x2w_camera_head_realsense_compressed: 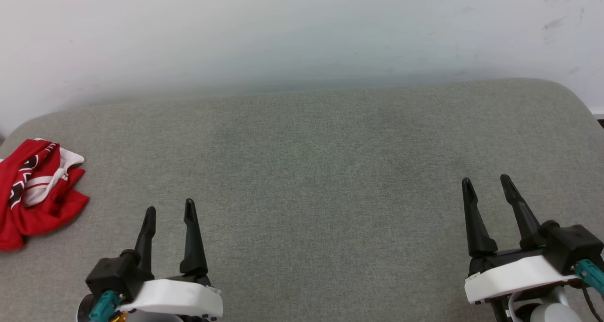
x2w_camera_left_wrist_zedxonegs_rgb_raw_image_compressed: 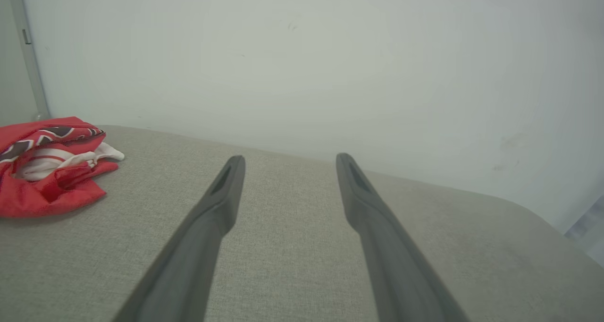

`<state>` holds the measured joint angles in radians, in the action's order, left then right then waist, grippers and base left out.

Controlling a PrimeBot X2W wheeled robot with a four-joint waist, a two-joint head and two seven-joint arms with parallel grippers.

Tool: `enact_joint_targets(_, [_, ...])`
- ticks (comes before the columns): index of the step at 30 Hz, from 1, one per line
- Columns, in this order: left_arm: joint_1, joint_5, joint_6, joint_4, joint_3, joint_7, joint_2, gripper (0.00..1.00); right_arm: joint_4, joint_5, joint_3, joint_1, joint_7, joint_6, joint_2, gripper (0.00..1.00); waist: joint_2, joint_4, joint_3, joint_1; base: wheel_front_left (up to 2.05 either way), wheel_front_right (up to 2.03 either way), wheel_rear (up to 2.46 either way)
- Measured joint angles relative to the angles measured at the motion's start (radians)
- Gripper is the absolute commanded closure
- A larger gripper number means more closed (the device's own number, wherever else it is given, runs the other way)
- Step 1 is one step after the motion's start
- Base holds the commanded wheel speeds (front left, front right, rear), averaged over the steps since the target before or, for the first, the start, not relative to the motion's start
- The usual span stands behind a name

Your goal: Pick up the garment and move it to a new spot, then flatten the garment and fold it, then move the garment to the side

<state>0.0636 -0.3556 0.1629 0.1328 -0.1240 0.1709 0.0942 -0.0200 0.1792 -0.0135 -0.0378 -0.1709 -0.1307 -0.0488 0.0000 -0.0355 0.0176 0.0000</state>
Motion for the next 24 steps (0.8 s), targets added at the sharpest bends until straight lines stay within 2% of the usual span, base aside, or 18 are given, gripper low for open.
enact_joint_targets(8, [0.01, 0.074, 0.036, -0.013, -0.099, 0.018, 0.05, 0.0, -0.008, -0.096, -0.004, 0.003, -0.016, 0.0, 0.0, 0.0, 0.0, -0.005, -0.003, 0.0, 0.0, 0.0, 0.0])
enact_joint_targets(15, [0.012, 0.093, 0.048, -0.025, -0.123, 0.035, 0.057, 0.0, -0.004, -0.136, -0.014, 0.004, -0.033, 0.0, 0.0, 0.0, 0.0, -0.006, 0.002, 0.0, 0.0, 0.0, 0.0])
enact_joint_targets(19, [0.012, 0.087, 0.008, -0.009, -0.088, 0.043, 0.04, 0.0, 0.004, -0.143, -0.012, 0.005, -0.041, 0.0, 0.0, 0.0, 0.0, -0.005, 0.008, 0.0, 0.0, 0.0, 0.0])
enact_joint_targets(24, [0.03, 0.08, -0.076, -0.006, -0.013, 0.053, -0.006, 0.0, 0.007, -0.099, -0.006, 0.008, -0.05, 0.0, 0.0, 0.0, 0.0, -0.005, 0.014, 0.0, 0.0, 0.0, 0.0])
